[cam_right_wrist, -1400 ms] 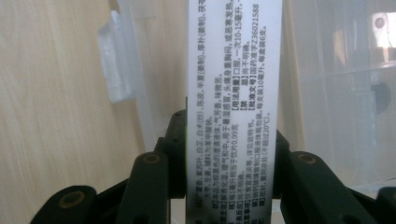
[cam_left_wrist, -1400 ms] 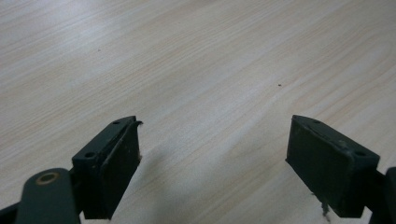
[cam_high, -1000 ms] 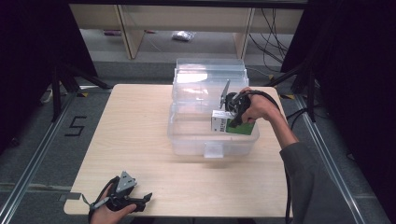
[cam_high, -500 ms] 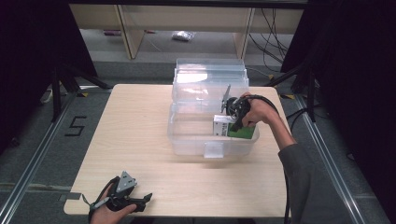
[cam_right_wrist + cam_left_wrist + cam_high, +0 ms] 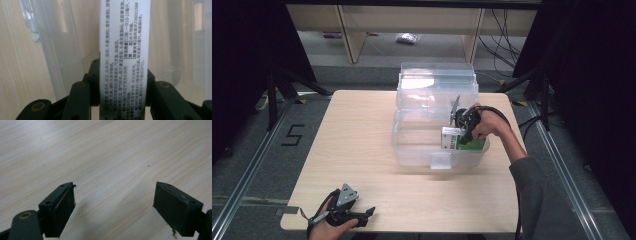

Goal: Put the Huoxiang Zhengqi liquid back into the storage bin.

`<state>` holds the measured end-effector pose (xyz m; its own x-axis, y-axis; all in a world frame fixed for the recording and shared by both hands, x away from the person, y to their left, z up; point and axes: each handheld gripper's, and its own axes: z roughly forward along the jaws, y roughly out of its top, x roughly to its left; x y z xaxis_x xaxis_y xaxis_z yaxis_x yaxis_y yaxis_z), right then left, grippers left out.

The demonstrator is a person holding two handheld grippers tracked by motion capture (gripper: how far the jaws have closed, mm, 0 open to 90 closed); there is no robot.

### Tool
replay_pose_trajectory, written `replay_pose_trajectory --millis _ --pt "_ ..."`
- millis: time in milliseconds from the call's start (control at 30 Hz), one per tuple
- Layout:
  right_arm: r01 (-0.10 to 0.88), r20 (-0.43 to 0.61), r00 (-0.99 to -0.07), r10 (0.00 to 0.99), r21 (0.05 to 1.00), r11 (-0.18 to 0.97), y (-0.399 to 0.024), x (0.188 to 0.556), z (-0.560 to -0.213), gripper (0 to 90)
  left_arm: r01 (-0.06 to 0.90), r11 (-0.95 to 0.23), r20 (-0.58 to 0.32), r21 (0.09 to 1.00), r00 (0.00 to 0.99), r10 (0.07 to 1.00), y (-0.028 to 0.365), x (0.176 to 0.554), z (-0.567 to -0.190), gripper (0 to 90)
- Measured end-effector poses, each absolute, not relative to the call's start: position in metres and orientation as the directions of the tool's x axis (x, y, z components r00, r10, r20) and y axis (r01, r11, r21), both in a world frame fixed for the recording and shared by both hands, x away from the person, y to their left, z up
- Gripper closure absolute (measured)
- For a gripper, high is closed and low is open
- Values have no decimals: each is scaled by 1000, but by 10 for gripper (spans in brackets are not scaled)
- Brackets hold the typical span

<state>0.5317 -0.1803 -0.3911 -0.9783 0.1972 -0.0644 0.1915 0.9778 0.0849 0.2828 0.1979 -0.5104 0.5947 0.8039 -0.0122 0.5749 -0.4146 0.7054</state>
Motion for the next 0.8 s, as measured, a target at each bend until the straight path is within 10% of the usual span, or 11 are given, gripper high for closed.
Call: replay_pose_trajectory --millis 800 --pt "176 -34 -983 179 71 982 -184 533 -408 638 575 -415 -12 705 594 804 197 283 -510 167"
